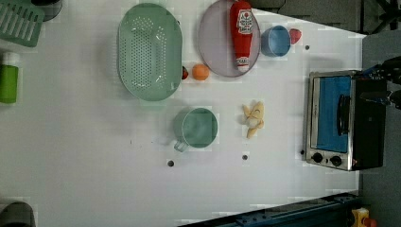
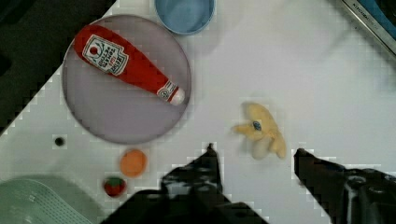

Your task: Pick Banana and place it in mug.

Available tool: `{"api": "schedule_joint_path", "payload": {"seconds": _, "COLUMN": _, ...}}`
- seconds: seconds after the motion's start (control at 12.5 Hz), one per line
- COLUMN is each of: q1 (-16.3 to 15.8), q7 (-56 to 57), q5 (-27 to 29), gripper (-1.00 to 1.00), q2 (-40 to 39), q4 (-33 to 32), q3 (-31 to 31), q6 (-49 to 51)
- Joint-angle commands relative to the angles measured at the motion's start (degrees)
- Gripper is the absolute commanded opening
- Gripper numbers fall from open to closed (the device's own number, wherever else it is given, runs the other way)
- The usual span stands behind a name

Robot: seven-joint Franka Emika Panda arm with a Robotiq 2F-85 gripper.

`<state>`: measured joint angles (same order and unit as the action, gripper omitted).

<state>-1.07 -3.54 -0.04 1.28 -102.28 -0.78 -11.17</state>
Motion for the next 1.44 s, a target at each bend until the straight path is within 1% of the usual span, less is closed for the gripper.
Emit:
{"api": "schedule_joint_path", "payload": {"seconds": 0.08, "q1": 1.08, "q7": 1.41, "q5": -0.79, "gripper": 0.59, "q2": 14.35, "q4": -5.6, "q3": -2.42, "q6": 10.22}}
{"api": "schedule_joint_path", "payload": {"seconds": 0.24, "q1": 1.06, "q7": 1.41, "q5": -0.79, "gripper": 0.99, "q2": 14.3, "q4": -6.17, "q3": -2.39, "q6": 10.19}}
{"api": "schedule_joint_path", "payload": {"seconds": 0.4, "q1": 1.03, "q7": 1.41, "q5": -0.79, "gripper": 1.0, "q2": 13.85, "q4": -8.29, "q3": -2.33, "q6": 9.53}}
{"api": "schedule_joint_path", "payload": {"seconds": 0.64, "q1": 1.02, "q7": 1.59, "q5": -0.79, "gripper": 1.0, "q2": 12.23, "q4": -14.48, "q3": -2.33, "q6": 3.07}}
{"api": "schedule_joint_path", "payload": {"seconds": 1.04, "q1": 1.04, "q7": 6.89, "q5": -0.8, "gripper": 1.0, "q2": 7.88, "q4": -27.36, "q3": -2.54, "q6": -16.35}}
{"api": "schedule_joint_path", "payload": {"seconds": 1.2, "q1": 1.07, "q7": 6.89, "q5": -0.8, "gripper": 1.0, "q2": 5.39, "q4": -31.8, "q3": -2.78, "q6": -24.31}}
{"api": "schedule_joint_path", "payload": {"seconds": 1.44, "q1": 1.12, "q7": 6.89, "q5": -0.8, "gripper": 1.0, "q2": 0.78, "q4": -37.18, "q3": -2.97, "q6": -33.72}}
